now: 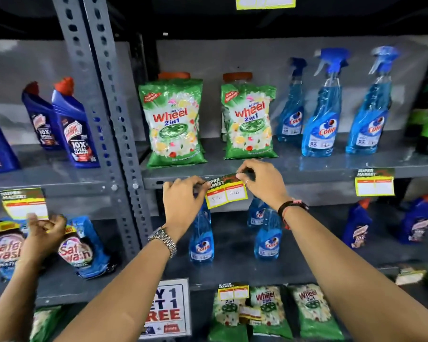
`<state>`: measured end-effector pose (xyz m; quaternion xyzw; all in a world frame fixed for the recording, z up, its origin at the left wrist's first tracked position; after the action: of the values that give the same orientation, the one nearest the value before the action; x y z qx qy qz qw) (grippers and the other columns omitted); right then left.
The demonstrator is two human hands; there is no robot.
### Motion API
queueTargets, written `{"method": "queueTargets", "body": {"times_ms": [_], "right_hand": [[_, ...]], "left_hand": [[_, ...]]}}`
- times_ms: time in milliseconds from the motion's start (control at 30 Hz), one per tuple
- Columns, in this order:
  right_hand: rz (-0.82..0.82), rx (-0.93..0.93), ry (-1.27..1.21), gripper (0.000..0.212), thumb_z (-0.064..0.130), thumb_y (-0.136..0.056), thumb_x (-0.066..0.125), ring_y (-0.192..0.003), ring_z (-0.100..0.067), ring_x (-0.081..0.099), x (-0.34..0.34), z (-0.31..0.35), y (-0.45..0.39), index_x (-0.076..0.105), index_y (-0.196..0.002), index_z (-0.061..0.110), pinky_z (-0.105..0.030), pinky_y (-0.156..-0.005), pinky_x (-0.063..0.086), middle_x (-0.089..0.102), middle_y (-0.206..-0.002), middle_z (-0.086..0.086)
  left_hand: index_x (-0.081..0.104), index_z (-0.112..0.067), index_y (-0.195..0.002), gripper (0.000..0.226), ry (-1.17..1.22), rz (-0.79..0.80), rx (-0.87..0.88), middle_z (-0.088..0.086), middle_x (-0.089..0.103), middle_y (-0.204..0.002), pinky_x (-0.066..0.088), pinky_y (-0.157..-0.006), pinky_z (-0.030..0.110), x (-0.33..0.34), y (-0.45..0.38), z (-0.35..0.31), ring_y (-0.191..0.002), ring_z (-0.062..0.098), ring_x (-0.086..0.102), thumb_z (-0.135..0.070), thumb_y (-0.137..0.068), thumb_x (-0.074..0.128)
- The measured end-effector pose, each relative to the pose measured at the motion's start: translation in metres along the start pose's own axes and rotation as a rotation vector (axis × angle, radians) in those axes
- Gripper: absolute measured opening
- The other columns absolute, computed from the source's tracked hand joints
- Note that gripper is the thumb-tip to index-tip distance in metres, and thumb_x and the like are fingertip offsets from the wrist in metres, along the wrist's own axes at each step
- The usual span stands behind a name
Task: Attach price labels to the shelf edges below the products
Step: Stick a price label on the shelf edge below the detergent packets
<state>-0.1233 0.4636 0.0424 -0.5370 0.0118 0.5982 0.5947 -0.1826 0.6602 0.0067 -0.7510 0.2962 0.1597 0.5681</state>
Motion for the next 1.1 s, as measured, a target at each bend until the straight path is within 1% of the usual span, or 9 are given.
{"method": "queueTargets", "body": {"times_ms": [100, 233, 300, 400, 533, 700, 767, 867, 1100], "right_hand": [[0.020, -0.026, 0.001, 0.003, 0.026, -0.087, 0.063, -0.097, -0.020, 0.065, -0.001, -0.001, 0.001, 0.063, -0.089, 0.024, -0.042, -0.075, 0.055, 0.075, -0.099, 0.004], [0.072, -0.042, -0.133, 0.003, 0.023, -0.089, 0.059, -0.098, -0.017, 0.068, -0.004, -0.004, -0.002, 0.057, -0.087, 0.024, -0.041, -0.080, 0.056, 0.075, -0.104, 0.001], [0.110, -0.035, -0.157, 0.004, 0.019, -0.088, 0.061, -0.102, -0.016, 0.067, -0.007, -0.005, -0.002, 0.059, -0.086, 0.022, -0.039, -0.086, 0.055, 0.074, -0.108, 0.000], [0.185, -0.027, -0.100, 0.004, 0.017, -0.083, 0.067, -0.110, -0.014, 0.063, -0.010, -0.007, 0.001, 0.070, -0.086, 0.017, -0.034, -0.096, 0.047, 0.071, -0.117, 0.001], [0.242, -0.053, -0.004, 0.007, 0.025, -0.076, 0.075, -0.114, -0.012, 0.061, -0.012, -0.006, 0.004, 0.078, -0.082, 0.023, -0.041, -0.105, 0.042, 0.066, -0.127, 0.008], [0.216, -0.065, 0.033, 0.007, 0.026, -0.077, 0.073, -0.112, -0.012, 0.063, -0.013, -0.004, 0.005, 0.077, -0.082, 0.024, -0.044, -0.101, 0.046, 0.068, -0.123, 0.009], [0.195, -0.062, 0.033, 0.006, 0.025, -0.079, 0.071, -0.109, -0.012, 0.064, -0.013, -0.002, 0.004, 0.076, -0.083, 0.023, -0.041, -0.098, 0.049, 0.070, -0.119, 0.008], [0.163, -0.053, 0.016, 0.005, 0.022, -0.081, 0.068, -0.106, -0.011, 0.065, -0.014, 0.001, 0.004, 0.073, -0.083, 0.019, -0.035, -0.093, 0.051, 0.073, -0.114, 0.005], [0.089, -0.050, 0.019, 0.002, 0.015, -0.083, 0.065, -0.099, -0.011, 0.068, -0.012, 0.002, 0.003, 0.067, -0.082, 0.014, -0.027, -0.083, 0.050, 0.075, -0.107, 0.003]], "left_hand": [[0.068, -0.026, -0.088, 0.023, 0.035, 0.005, 0.026, -0.003, 0.071, -0.070, 0.024, -0.073, 0.034, -0.001, -0.002, 0.002, -0.074, 0.023, 0.062, -0.045, -0.092, 0.055], [0.065, -0.027, -0.088, 0.022, 0.171, -0.017, -0.020, -0.011, 0.063, -0.067, 0.021, -0.075, 0.029, -0.004, 0.000, 0.001, -0.072, 0.018, 0.056, -0.044, -0.093, 0.052], [0.066, -0.027, -0.086, 0.024, 0.131, -0.020, 0.019, -0.010, 0.065, -0.074, 0.023, -0.076, 0.032, -0.005, -0.001, 0.001, -0.074, 0.017, 0.055, -0.046, -0.092, 0.053], [0.070, -0.028, -0.083, 0.024, 0.036, -0.010, 0.066, -0.011, 0.062, -0.085, 0.026, -0.081, 0.034, -0.005, -0.001, 0.009, -0.082, 0.016, 0.053, -0.050, -0.086, 0.061], [0.075, -0.033, -0.081, 0.026, -0.078, 0.049, 0.114, -0.012, 0.057, -0.088, 0.019, -0.081, 0.031, -0.007, 0.001, 0.015, -0.086, 0.017, 0.047, -0.056, -0.080, 0.065], [0.075, -0.032, -0.084, 0.027, -0.125, 0.070, 0.120, -0.011, 0.059, -0.084, 0.015, -0.078, 0.030, -0.010, -0.001, 0.010, -0.085, 0.017, 0.046, -0.056, -0.082, 0.062], [0.075, -0.031, -0.084, 0.028, -0.126, 0.074, 0.112, -0.011, 0.063, -0.082, 0.014, -0.076, 0.030, -0.012, -0.005, 0.008, -0.082, 0.018, 0.048, -0.055, -0.084, 0.060], [0.073, -0.029, -0.082, 0.029, -0.130, 0.071, 0.110, -0.008, 0.067, -0.078, 0.019, -0.078, 0.034, -0.013, -0.010, 0.006, -0.079, 0.020, 0.051, -0.055, -0.085, 0.058], [0.072, -0.028, -0.076, 0.030, -0.136, 0.078, 0.087, -0.005, 0.064, -0.068, 0.019, -0.075, 0.036, -0.011, -0.022, 0.000, -0.076, 0.022, 0.054, -0.055, -0.083, 0.060]]}}
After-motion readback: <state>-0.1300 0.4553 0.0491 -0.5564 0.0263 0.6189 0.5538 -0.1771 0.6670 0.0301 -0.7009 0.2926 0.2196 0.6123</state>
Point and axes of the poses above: each hand's wrist, its own y-axis away from the middle knuckle, its own x-axis out of the palm, z = x × y, the point moved 2 cm from there along -y, towards the middle knuckle
